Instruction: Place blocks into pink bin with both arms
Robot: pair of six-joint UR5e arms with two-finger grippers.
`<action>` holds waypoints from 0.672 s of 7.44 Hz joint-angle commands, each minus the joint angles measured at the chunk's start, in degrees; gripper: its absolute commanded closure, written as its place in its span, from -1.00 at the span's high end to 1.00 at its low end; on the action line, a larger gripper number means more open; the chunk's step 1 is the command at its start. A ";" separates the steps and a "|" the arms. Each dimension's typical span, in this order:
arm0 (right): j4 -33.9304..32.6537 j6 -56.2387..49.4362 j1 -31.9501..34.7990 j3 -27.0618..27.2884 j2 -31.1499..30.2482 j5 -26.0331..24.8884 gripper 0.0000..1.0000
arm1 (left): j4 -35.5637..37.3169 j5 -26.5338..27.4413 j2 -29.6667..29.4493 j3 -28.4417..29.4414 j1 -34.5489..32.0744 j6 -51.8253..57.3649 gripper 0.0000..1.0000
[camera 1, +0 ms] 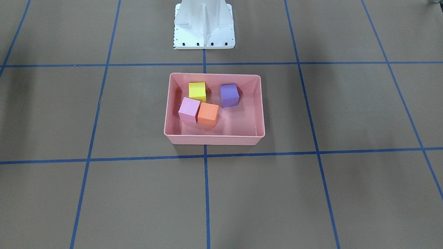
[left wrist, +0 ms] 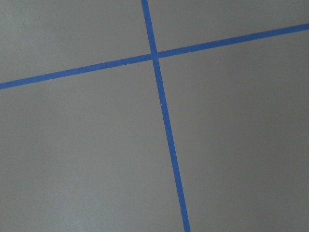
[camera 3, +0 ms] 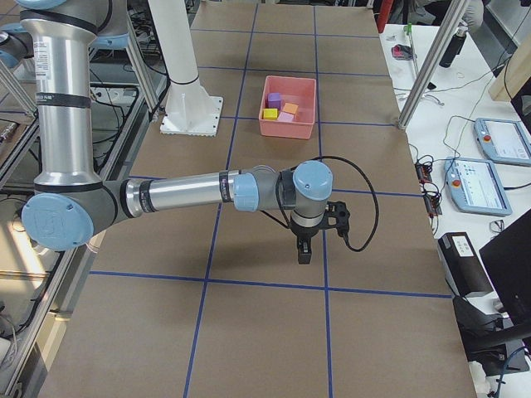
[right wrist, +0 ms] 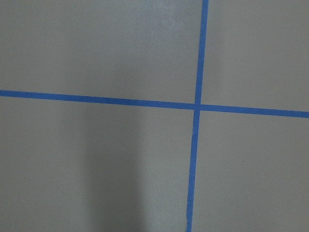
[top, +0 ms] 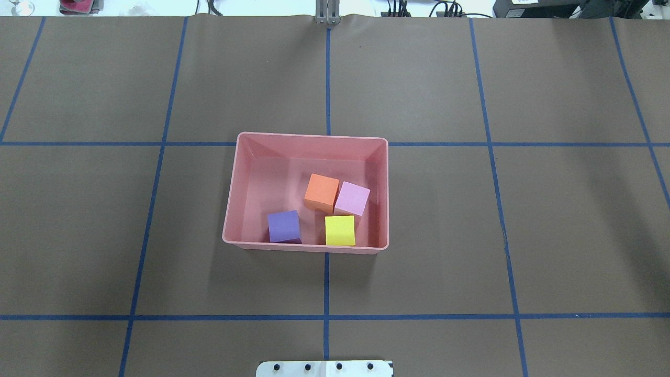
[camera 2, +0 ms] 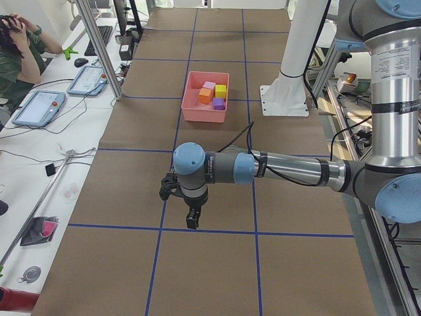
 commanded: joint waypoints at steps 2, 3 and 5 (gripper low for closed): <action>0.00 -0.28 0.76 -0.17 -1.35 0.24 1.00 | -1.19 0.10 0.46 1.42 -0.14 0.05 1.00; 0.09 -0.29 1.28 -0.17 -2.75 0.23 1.00 | -1.10 0.10 -0.24 1.33 -0.14 -0.13 1.00; 0.27 -2.29 2.95 -0.43 -4.61 0.32 1.00 | -1.10 0.27 -1.65 3.25 -0.14 0.05 1.00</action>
